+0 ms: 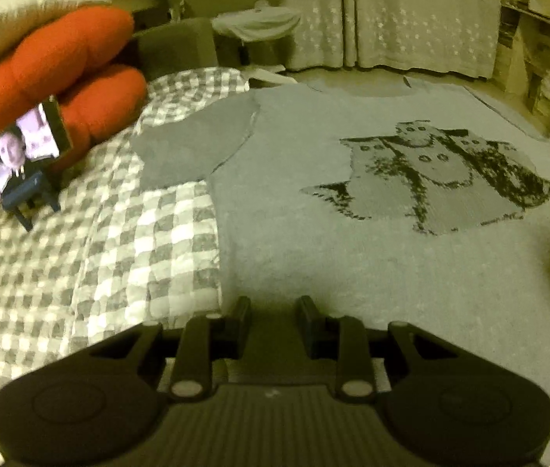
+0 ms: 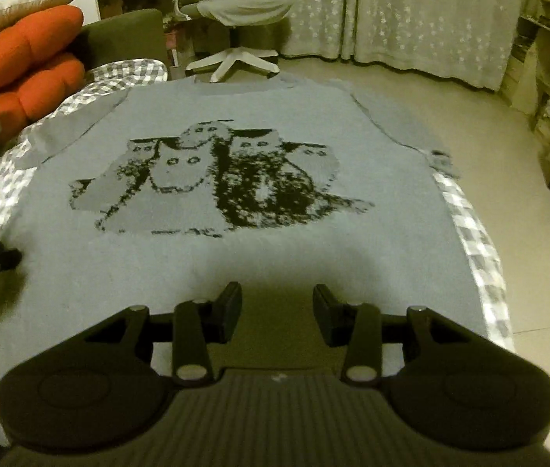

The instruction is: Fold clothes

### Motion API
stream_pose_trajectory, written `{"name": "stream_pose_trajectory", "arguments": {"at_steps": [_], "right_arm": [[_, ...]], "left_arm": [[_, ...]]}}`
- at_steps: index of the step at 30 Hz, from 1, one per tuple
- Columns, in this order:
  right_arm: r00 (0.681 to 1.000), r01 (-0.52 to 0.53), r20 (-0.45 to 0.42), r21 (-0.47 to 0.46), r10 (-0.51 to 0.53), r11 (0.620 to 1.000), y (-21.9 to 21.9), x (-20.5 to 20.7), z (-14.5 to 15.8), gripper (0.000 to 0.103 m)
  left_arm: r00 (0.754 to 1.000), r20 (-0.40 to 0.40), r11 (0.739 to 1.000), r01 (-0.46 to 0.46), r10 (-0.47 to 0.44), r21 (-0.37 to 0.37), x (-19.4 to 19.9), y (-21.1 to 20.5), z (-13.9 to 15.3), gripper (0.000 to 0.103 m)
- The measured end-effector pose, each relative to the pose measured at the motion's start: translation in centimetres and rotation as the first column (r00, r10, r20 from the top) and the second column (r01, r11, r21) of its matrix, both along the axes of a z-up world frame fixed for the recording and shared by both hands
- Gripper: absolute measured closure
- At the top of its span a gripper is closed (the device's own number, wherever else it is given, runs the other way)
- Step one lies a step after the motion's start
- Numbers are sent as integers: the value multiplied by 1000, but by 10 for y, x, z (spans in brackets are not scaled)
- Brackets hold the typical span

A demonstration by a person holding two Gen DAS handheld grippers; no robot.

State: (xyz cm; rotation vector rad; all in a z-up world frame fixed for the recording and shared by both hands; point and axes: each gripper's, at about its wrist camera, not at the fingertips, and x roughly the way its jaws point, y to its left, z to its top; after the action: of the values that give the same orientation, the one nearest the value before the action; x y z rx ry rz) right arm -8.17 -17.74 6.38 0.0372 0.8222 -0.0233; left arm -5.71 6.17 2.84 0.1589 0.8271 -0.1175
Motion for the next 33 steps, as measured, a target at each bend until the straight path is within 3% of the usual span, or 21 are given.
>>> {"name": "stream_pose_trajectory", "arguments": {"at_steps": [10, 15, 20, 22, 26, 33], "right_arm": [[998, 68, -13, 38, -67, 997, -55, -28, 1, 57], [991, 111, -74, 5, -110, 994, -89, -41, -9, 57], [985, 151, -87, 35, -147, 988, -118, -55, -11, 55], [987, 152, -63, 38, -149, 988, -120, -60, -6, 55], [991, 76, 103, 76, -84, 994, -105, -76, 18, 55], [993, -64, 98, 44, 60, 997, -60, -69, 19, 55]], "left_arm": [[1000, -18, 1000, -20, 19, -14, -13, 14, 2, 74], [998, -52, 995, -47, 42, -87, -12, 27, 6, 74], [995, -79, 982, -81, 69, -172, -8, 41, 12, 75], [995, -80, 977, -80, 65, -197, -7, 45, 15, 76], [996, -71, 964, -71, 54, -256, -8, 51, 21, 76], [998, -64, 969, -29, 14, -246, -10, 45, 20, 76]]}}
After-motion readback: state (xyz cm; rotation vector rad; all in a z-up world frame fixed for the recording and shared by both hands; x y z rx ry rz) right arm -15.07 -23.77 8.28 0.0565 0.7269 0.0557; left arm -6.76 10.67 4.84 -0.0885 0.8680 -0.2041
